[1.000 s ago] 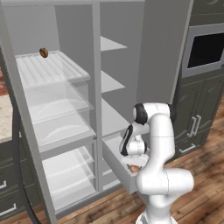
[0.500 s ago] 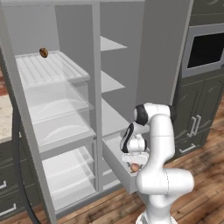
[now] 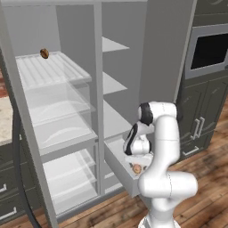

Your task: Take the peach and mango from the fridge shelf and place them in the freezer drawer to begin freezing them.

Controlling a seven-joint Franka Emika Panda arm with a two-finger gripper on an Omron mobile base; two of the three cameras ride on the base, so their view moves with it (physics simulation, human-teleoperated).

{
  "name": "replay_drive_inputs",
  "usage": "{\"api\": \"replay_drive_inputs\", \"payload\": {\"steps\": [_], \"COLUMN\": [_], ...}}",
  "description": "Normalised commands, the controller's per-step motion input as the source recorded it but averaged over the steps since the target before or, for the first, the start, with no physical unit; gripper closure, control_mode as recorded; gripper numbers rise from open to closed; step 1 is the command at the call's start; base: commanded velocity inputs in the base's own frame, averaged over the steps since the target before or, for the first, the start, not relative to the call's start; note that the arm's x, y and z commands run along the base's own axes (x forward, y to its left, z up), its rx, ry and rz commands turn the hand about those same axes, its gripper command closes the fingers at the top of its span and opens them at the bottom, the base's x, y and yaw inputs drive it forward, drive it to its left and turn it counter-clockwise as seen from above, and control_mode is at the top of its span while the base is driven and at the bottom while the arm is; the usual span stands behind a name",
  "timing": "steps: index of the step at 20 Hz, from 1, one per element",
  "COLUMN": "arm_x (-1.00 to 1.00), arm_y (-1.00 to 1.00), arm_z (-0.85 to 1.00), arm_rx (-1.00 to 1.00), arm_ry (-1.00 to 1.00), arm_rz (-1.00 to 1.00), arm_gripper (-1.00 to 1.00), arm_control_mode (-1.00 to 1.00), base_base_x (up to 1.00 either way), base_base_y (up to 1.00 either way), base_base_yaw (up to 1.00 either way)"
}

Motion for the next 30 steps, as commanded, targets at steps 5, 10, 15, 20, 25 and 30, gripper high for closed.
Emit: {"api": "replay_drive_inputs", "payload": {"steps": [5,10,15,20,25,30], "arm_x": [-0.09,-0.03,-0.15,-0.31,-0.27,-0.25], "arm_y": [0.00,0.00,0.05,0.12,0.07,0.04], "arm_z": [0.59,0.65,0.73,0.81,0.86,0.92], "arm_rx": [0.00,0.00,-0.01,-0.03,-0.02,-0.04], "arm_ry": [-0.12,-0.08,-0.08,-0.07,-0.03,-0.02], "arm_rz": [-0.05,-0.06,-0.05,-0.05,-0.03,-0.03], "arm_gripper": [-1.00,-1.00,-1.00,-1.00,-1.00,-1.00], "arm_control_mode": [-1.00,-1.00,-1.00,-1.00,-1.00,-1.00], "base_base_x": [0.00,0.00,0.00,0.00,0.00,0.00], "base_base_y": [0.00,0.00,0.00,0.00,0.00,0.00], "base_base_yaw": [0.00,0.00,0.00,0.00,0.00,0.00]}}
